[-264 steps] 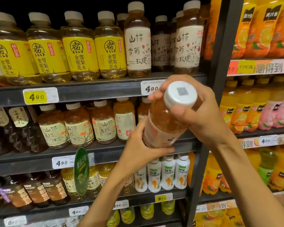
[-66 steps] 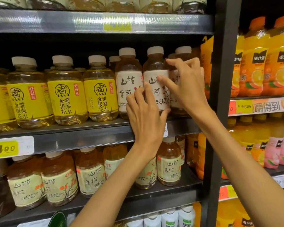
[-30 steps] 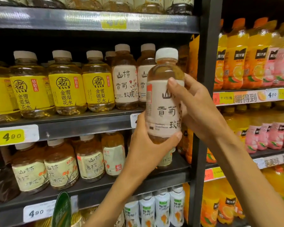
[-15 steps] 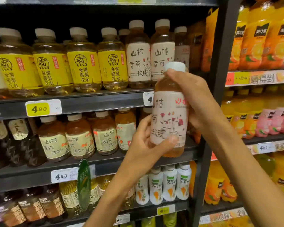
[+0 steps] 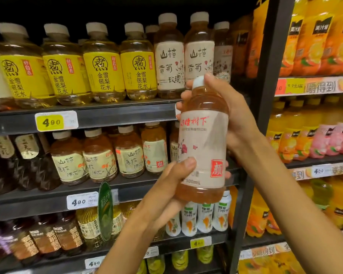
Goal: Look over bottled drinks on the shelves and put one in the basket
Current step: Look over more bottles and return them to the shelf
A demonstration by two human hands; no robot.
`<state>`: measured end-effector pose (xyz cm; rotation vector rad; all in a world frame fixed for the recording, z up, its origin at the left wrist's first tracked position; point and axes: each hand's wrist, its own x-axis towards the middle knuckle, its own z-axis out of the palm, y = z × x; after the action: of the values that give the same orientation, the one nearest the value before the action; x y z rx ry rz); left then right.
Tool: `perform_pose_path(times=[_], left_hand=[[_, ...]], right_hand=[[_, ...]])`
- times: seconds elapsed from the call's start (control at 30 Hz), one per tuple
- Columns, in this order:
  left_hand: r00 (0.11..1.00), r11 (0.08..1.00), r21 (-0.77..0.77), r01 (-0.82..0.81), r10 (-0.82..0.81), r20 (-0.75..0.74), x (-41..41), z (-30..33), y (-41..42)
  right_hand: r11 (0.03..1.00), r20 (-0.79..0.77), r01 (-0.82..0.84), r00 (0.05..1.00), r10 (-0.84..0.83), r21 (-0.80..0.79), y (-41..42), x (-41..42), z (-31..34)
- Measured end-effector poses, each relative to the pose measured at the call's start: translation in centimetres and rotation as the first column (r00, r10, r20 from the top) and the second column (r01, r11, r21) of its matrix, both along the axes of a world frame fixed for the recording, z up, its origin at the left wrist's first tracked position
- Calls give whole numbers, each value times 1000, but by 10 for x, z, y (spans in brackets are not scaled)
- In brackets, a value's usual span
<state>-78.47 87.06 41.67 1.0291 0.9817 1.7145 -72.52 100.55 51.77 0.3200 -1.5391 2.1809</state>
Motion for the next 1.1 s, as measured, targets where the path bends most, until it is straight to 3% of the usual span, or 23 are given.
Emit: perform_pose_path(times=[0.07,0.13,0.17,0.23,0.33,0.43,0.5,0.57,0.67,0.77,0.87,0.93,1.0,1.1], left_hand=[[980,986,-18,-169,166,-109,-3,3,-3],[906,954,7,-301,288,-309,0,7,-3],[867,939,14,-344,324,-378,3,8,-1],[855,925,18,-380,359,-375,9,8,3],[954,972,26,-234,235,-185,7,3,1],[995,994,74,85,-88,47,9,4,-3],[981,982,85,171,-178,72,12,0,1],[986,984,89,151,-157,63,14,-4,3],[999,995,101,-10,7,31,11,-7,1],[959,971,90,-220,232,-164,17,-4,3],[950,963,92,-253,265,-163,25,-2,8],[979,975,95,-200,203,-24,22,-1,8],[990,992,113,-51,36,137,21,2,7],[933,983,86,160,-179,311,28,6,9]], right_hand=[[975,12,188,982,-190,115,1,2,1],[912,4,356,931,-364,204,-1,2,1],[892,6,394,914,-406,221,-2,1,1],[878,29,398,907,-420,267,-4,2,2],[933,59,262,957,-285,245,2,7,3],[993,21,64,998,-66,99,2,8,0],[996,-33,-94,995,94,-6,-3,5,-2],[991,-69,-132,989,131,-21,-4,5,-1],[993,-74,47,996,-39,112,1,11,5],[847,-104,391,919,-381,361,1,13,10],[774,-62,452,877,-477,443,2,12,11],[859,-5,317,939,-344,402,5,16,11],[967,21,111,993,-119,228,6,19,8],[995,2,-99,995,100,-32,0,12,-1]])
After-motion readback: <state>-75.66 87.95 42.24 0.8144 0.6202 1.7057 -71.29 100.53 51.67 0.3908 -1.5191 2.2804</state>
